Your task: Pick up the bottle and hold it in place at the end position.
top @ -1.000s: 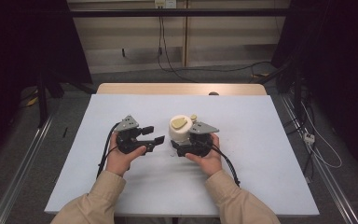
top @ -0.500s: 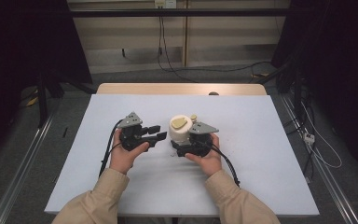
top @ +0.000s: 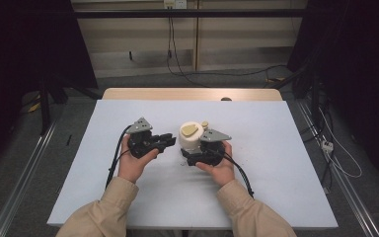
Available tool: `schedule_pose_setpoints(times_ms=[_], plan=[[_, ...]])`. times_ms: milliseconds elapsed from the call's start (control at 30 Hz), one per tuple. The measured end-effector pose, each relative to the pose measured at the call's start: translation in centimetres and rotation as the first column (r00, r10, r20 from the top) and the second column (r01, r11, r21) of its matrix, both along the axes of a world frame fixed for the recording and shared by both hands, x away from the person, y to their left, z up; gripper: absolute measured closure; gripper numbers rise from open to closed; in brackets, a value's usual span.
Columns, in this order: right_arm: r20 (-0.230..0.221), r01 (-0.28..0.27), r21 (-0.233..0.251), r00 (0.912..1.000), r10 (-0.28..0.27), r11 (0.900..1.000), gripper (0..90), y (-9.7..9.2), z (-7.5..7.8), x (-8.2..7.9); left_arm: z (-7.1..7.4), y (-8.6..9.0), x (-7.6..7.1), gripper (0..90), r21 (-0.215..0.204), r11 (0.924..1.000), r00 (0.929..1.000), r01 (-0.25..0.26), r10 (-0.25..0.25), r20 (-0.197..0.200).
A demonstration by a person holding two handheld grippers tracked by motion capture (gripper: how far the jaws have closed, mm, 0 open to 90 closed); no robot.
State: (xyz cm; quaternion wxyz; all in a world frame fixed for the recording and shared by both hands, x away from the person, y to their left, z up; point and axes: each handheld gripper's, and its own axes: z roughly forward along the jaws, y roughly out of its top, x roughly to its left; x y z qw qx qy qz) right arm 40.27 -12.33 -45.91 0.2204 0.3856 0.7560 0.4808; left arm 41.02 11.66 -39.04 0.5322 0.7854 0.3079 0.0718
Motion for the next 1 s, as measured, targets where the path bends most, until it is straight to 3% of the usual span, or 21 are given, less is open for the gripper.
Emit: schedule_pose_setpoints(times_ms=[500,1000], plan=[[0.0,0.001,-0.002,1.0,-0.001,1.0,5.0,0.0,0.0,0.0,0.3,-1.2,0.5,90.0,0.026,0.9996,0.9998,0.007,-0.006,-0.018],[-0.002,0.001,-0.004,1.0,-0.001,1.0,5.0,0.0,0.0,0.0,0.6,-1.9,0.9,90.0,0.044,0.9989,0.9995,0.014,-0.013,-0.029]])
